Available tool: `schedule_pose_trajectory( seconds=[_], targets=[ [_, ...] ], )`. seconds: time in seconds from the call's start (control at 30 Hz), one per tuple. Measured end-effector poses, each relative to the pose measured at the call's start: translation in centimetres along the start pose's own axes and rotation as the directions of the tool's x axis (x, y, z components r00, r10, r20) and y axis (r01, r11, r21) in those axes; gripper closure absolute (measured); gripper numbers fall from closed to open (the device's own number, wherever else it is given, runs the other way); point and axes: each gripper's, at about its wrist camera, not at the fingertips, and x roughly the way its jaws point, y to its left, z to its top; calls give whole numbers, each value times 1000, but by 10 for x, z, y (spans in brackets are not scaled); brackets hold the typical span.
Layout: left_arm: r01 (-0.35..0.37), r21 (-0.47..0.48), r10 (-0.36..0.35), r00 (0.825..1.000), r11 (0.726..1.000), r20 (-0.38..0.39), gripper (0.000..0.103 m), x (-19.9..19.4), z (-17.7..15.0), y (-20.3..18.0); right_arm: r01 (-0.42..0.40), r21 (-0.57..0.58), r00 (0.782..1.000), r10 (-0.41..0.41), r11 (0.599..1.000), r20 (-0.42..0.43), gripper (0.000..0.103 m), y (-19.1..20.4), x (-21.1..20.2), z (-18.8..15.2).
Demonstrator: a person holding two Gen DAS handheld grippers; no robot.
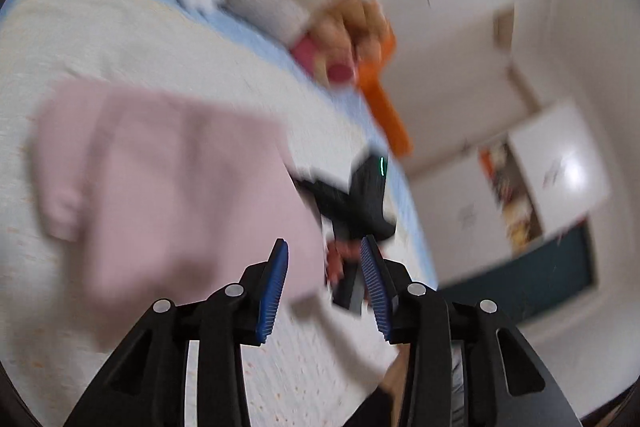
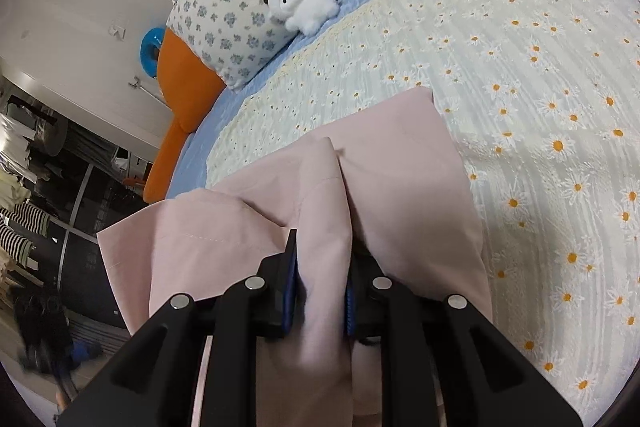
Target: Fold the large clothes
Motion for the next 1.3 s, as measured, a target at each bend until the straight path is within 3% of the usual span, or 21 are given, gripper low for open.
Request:
schedule_pose_trajectory(
  seconds=[0.1, 0.13, 0.2, 0.27, 0.37, 0.4, 0.47, 0.53, 0.6, 0.63, 0.7, 0.73, 0.8, 0.83, 0.9, 0.93, 1.0, 1.07, 1.2, 1.27, 1.3],
  targets=[
    [-173, 24, 174, 984, 985, -34, 67, 43, 4, 12, -5, -13, 1000, 5, 1000, -1, 85, -2, -3, 0],
    [-243, 10, 243, 970, 970, -9, 91, 48, 12, 27, 0, -23, 1000, 0, 1000, 0, 85, -2, -5, -1],
    [-317, -51, 320, 947, 947, 40, 95, 35, 19, 58, 12, -40, 1000, -12, 999, 4, 83, -1, -11, -3],
    [-308, -121, 317, 946, 944, 72, 95, 18, 23, 82, 41, -82, 999, -40, 996, 13, 78, 7, -16, -3],
    [-322, -140, 334, 940, 936, 75, 95, 10, 20, 96, 174, -208, 983, -157, 963, 95, 58, 40, -40, -7],
    [-336, -129, 347, 935, 933, 75, 95, 11, 20, 97, 203, -257, 974, -168, 945, 153, 58, 57, -55, -10],
    [-347, -126, 359, 929, 929, 91, 95, 15, 21, 97, 176, -337, 970, -106, 925, 217, 58, 87, -83, -21],
    [-339, -136, 354, 930, 931, 104, 95, 23, 26, 97, 93, -403, 978, -8, 910, 208, 62, 112, -99, -33],
    [-351, -133, 365, 925, 927, 103, 95, 26, 30, 98, 0, -437, 991, 57, 899, 117, 96, 131, -91, -42],
    [-364, -132, 378, 919, 922, 109, 95, 28, 33, 97, 7, -448, 994, 44, 894, 102, 99, 134, -84, -43],
    [-408, -109, 420, 898, 907, 135, 95, 31, 33, 94, 146, -470, 987, -97, 870, 126, 100, 129, -59, -45],
    [-435, -96, 445, 883, 895, 150, 95, 32, 35, 92, 248, -478, 968, -199, 842, 152, 100, 119, -43, -44],
    [-497, -54, 498, 847, 866, 184, 95, 35, 35, 90, 339, -474, 941, -296, 813, 166, 103, 95, -24, -45],
    [-495, -48, 495, 849, 867, 183, 95, 38, 35, 92, 353, -460, 936, -316, 815, 159, 103, 76, -15, -48],
    [-476, -43, 475, 863, 879, 171, 94, 45, 36, 100, 330, -431, 944, -281, 840, 175, 103, 54, -12, -55],
    [-480, -30, 477, 861, 877, 176, 94, 48, 38, 102, 329, -423, 943, -269, 844, 197, 103, 47, -11, -60],
    [-487, -10, 480, 857, 873, 185, 94, 54, 38, 105, 358, -441, 930, -272, 823, 246, 103, 44, -4, -68],
    [-466, -32, 463, 866, 884, 188, 94, 57, 35, 113, 381, -439, 918, -279, 814, 280, 103, 44, 0, -76],
    [-416, -86, 425, 882, 905, 204, 95, 39, 36, 108, 341, -449, 938, -270, 826, 217, 103, 51, -7, -65],
    [-394, -101, 407, 877, 913, 254, 75, 19, 39, 95, 303, -415, 949, -231, 858, 214, 100, 61, -30, -55],
    [-393, -94, 403, 864, 915, 302, 59, 6, 39, 86, 296, -393, 944, -204, 870, 258, 97, 66, -47, -52]
  ],
)
